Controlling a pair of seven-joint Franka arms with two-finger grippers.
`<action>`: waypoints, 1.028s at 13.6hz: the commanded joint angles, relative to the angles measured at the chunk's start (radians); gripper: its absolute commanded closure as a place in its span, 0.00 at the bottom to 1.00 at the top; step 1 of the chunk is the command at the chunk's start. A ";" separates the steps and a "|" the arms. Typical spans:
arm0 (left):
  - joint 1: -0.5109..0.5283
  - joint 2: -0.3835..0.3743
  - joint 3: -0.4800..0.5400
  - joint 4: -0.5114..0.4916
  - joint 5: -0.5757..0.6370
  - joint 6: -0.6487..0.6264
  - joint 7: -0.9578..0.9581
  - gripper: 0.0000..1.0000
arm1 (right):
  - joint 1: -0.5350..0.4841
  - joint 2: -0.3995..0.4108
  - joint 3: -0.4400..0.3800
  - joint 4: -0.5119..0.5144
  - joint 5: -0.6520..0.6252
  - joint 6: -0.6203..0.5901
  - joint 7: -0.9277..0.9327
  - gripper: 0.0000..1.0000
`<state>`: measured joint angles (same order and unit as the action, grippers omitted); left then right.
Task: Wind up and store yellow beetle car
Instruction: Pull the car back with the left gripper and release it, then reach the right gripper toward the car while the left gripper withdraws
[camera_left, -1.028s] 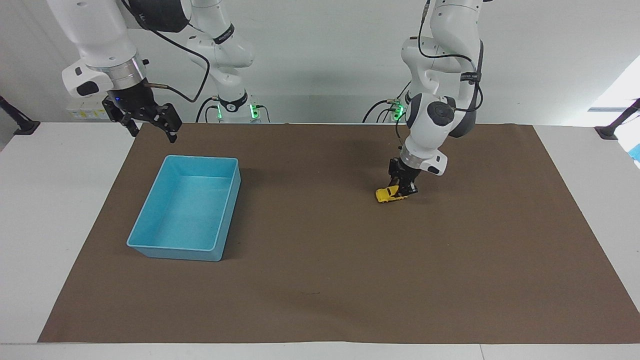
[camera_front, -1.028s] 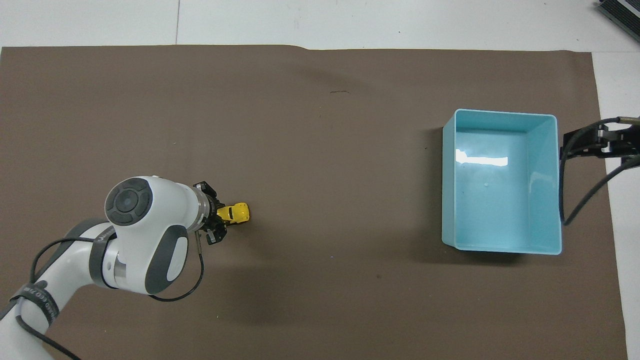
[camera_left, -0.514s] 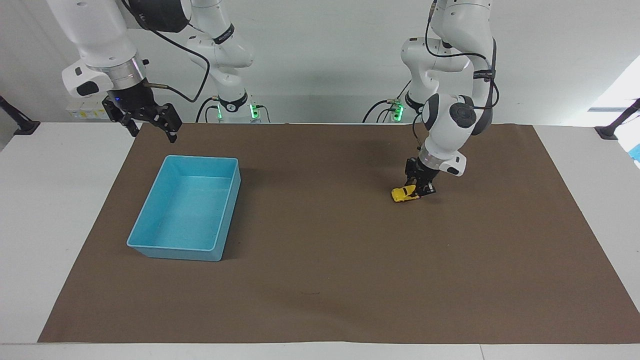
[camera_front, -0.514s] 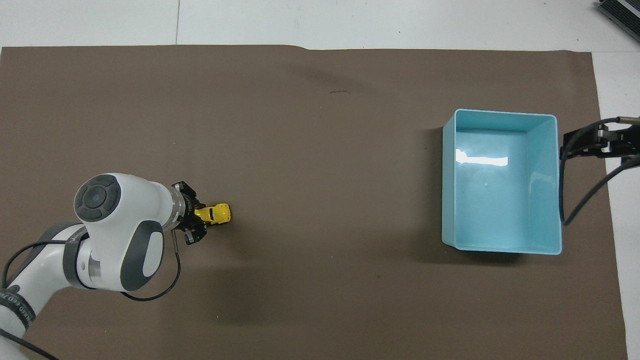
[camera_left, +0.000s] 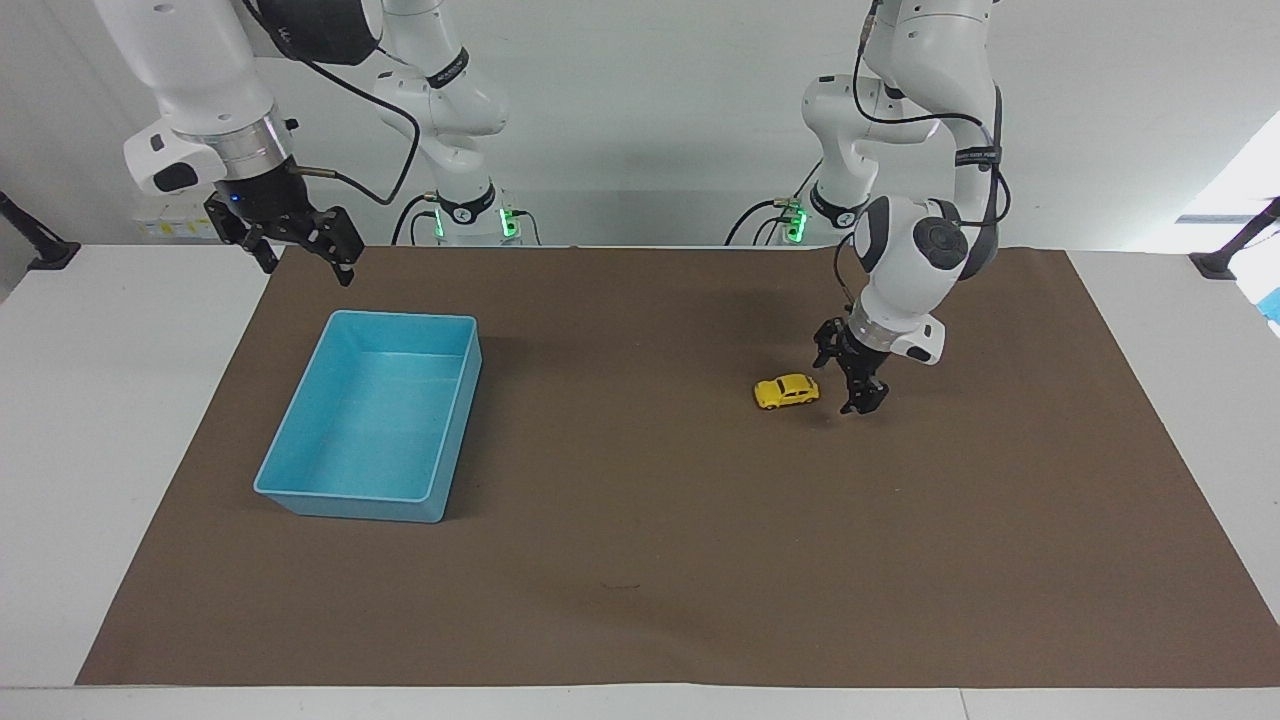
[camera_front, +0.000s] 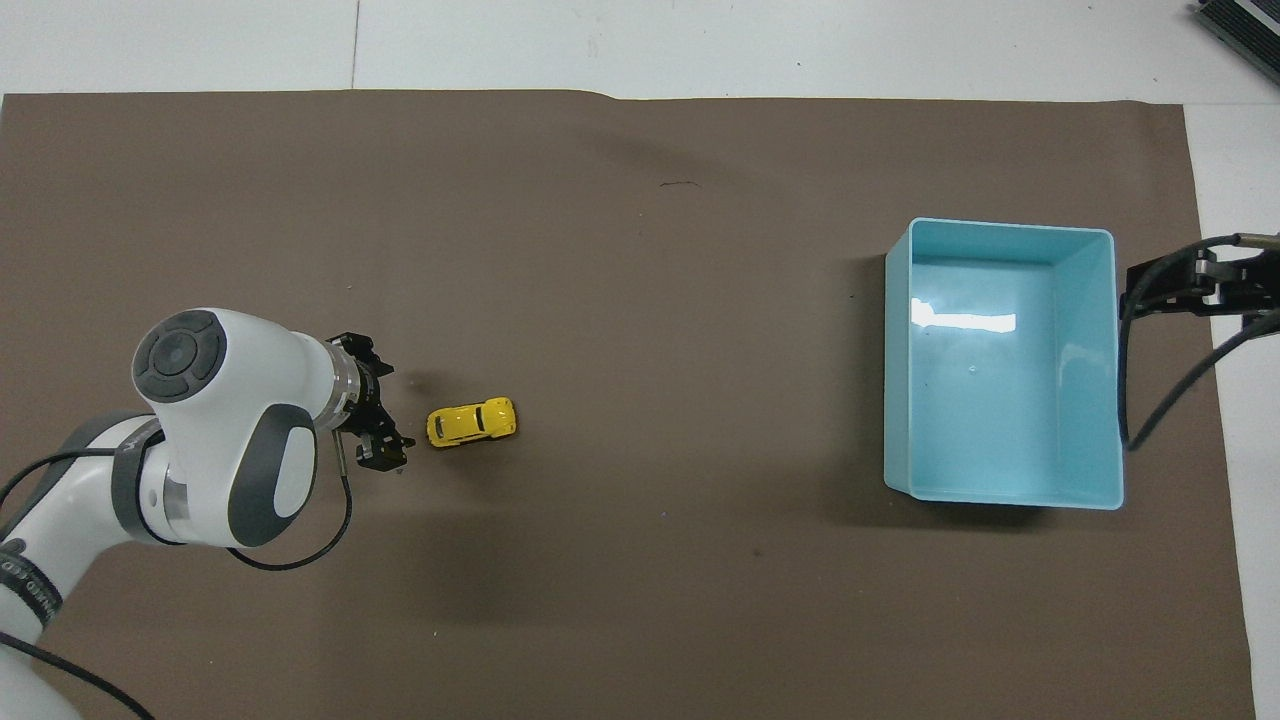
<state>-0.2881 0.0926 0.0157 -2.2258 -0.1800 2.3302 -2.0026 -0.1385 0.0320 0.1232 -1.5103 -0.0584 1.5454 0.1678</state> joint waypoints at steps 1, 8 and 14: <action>0.004 0.016 -0.011 0.040 0.005 -0.035 -0.027 0.00 | -0.012 -0.024 0.001 -0.031 0.011 0.024 0.002 0.00; -0.019 0.033 -0.014 0.072 0.005 -0.028 -0.085 0.00 | -0.009 -0.069 0.001 -0.143 0.014 0.105 0.039 0.00; -0.028 0.059 -0.014 0.135 0.005 -0.060 -0.108 0.00 | 0.025 -0.058 0.006 -0.206 0.017 0.194 0.165 0.00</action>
<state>-0.2973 0.1181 -0.0081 -2.1543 -0.1800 2.3164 -2.0832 -0.1221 0.0009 0.1242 -1.6649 -0.0547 1.6933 0.2901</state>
